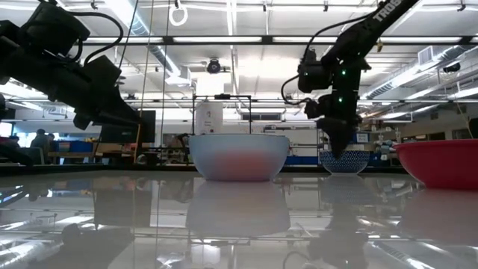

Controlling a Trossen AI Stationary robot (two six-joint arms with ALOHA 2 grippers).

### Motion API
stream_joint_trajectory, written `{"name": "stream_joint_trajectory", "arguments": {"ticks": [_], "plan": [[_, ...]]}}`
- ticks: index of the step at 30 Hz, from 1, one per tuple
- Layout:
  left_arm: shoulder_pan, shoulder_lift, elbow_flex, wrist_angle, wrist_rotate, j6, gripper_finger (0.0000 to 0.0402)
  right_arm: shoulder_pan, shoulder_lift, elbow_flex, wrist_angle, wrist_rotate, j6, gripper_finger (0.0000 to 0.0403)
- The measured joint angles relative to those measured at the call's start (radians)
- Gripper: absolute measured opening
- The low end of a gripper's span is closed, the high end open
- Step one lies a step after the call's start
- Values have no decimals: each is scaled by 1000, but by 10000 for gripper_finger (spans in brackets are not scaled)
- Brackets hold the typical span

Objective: Nest bowls inside each other
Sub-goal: Stack the yellow patterned bowl on top of the orange bowl

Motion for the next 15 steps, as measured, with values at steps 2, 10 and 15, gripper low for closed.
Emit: {"name": "stream_joint_trajectory", "arguments": {"ticks": [2, 10, 15], "plan": [[0, 0, 0, 0, 0, 3, 141, 0, 8, 0, 0, 4, -5, 107], [0, 0, 0, 0, 0, 6, 141, 45, -23, 0, -21, 48, -4, 17], [0, 0, 0, 0, 0, 10, 141, 175, -100, 2, -68, 78, 49, 14]]}}
